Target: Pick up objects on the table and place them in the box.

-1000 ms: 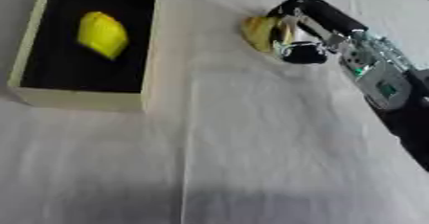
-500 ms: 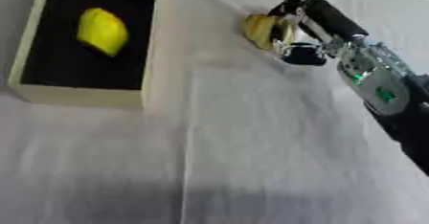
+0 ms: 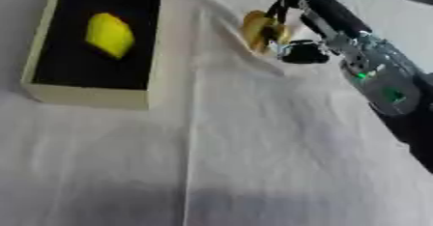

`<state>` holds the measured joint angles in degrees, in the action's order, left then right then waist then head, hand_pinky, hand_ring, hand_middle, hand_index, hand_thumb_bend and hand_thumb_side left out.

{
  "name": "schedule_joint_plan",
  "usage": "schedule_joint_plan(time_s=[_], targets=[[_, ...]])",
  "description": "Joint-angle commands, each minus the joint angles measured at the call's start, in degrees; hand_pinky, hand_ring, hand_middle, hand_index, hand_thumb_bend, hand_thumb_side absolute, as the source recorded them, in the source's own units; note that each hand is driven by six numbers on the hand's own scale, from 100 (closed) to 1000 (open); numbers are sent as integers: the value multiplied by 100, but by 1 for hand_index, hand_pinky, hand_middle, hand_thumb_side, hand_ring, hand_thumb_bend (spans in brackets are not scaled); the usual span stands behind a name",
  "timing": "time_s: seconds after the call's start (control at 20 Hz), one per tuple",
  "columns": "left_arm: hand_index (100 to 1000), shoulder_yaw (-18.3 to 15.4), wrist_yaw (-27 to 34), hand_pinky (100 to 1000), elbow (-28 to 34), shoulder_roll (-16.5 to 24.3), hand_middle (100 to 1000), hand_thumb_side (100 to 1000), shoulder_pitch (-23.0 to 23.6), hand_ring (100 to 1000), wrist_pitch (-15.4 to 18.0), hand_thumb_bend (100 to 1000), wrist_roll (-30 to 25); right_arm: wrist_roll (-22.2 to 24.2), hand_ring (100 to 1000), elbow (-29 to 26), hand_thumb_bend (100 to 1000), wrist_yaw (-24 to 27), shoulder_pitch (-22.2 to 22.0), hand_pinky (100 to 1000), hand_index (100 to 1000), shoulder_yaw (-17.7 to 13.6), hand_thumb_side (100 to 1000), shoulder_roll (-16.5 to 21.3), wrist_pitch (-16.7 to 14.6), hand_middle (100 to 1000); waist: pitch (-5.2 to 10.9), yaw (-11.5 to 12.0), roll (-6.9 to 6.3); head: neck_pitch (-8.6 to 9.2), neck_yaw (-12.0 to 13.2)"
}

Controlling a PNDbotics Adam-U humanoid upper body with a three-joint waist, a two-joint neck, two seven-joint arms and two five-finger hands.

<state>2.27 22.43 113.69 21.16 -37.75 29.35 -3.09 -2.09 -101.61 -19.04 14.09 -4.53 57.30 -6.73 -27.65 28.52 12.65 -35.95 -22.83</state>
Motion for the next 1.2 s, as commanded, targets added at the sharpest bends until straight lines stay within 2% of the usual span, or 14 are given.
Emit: schedule_joint_plan(time_s=[0.05,0.35,0.55,0.85,1.1,1.2], targets=[[840,-5,64,745,90,140,655,608,-24,748,-21,100,22,-104,714,-226,100,168,22,804,379,-109,203,320,27,100,217,-37,-82,-67,-6],[840,8,108,745,90,141,656,608,-7,750,-43,100,22,-157,714,-459,100,418,69,806,382,-86,200,436,40,100,329,-80,-130,-82,-13],[840,26,150,746,90,124,657,610,-52,751,-40,100,21,-35,716,-649,100,745,301,811,382,9,227,483,36,100,356,-55,-131,-89,-41],[841,168,318,747,90,49,659,612,-234,751,-3,100,-83,292,715,-681,100,1442,1251,816,376,330,305,429,34,100,408,153,-118,-73,-255],[842,268,545,750,90,-19,662,611,-412,754,114,100,-186,613,714,-605,100,1773,1960,817,375,733,294,229,58,100,468,432,-94,1,-573],[843,306,654,751,90,-40,662,612,-477,755,165,100,-213,747,714,-522,100,1731,2134,817,377,880,281,163,86,100,487,544,-66,1,-674]])
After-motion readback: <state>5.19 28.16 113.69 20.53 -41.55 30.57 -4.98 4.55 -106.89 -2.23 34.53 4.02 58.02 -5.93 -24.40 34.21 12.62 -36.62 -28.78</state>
